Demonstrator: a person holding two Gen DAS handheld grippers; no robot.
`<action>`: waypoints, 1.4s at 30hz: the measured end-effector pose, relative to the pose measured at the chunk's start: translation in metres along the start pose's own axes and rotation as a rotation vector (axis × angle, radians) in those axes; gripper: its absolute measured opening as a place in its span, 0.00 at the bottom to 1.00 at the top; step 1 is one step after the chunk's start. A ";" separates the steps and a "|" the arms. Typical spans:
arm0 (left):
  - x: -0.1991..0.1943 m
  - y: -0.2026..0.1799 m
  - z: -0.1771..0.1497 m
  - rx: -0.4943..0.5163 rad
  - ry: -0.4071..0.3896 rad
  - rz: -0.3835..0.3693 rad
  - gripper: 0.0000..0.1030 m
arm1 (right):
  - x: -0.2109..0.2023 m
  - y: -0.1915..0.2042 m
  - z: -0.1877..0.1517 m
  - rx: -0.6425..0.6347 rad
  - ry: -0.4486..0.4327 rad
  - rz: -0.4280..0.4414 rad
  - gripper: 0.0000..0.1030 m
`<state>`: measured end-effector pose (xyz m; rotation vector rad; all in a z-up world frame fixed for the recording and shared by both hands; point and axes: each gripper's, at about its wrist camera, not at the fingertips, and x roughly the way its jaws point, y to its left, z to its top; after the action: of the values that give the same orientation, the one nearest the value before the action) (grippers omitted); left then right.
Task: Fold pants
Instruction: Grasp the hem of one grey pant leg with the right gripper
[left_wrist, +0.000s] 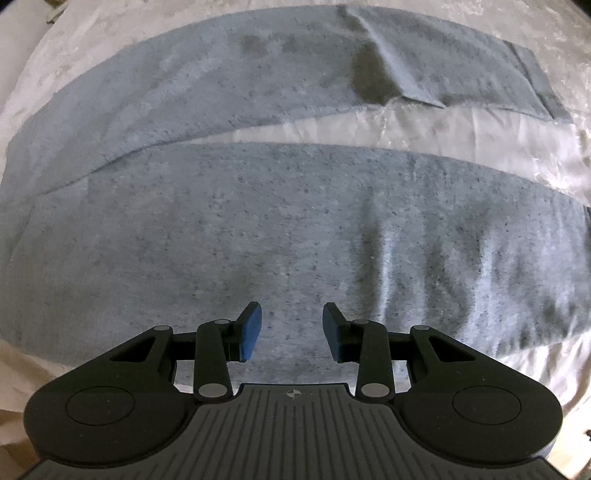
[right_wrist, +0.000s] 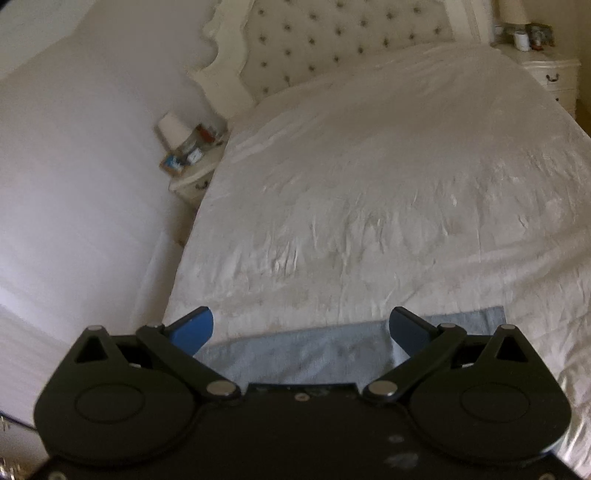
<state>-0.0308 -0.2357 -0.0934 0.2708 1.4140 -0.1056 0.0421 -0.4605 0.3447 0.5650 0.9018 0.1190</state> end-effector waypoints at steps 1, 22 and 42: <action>-0.002 0.003 0.001 0.000 -0.009 -0.001 0.34 | 0.004 -0.003 0.003 0.026 -0.002 -0.003 1.00; 0.014 0.140 0.052 -0.279 -0.055 0.014 0.34 | 0.284 -0.088 -0.055 -0.375 -0.016 -0.278 0.98; 0.054 0.209 0.083 -0.321 -0.014 0.095 0.34 | 0.500 -0.170 -0.107 -0.898 0.480 -0.099 0.65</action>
<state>0.1061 -0.0504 -0.1097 0.0712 1.3780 0.1960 0.2488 -0.3962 -0.1488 -0.3643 1.2161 0.5533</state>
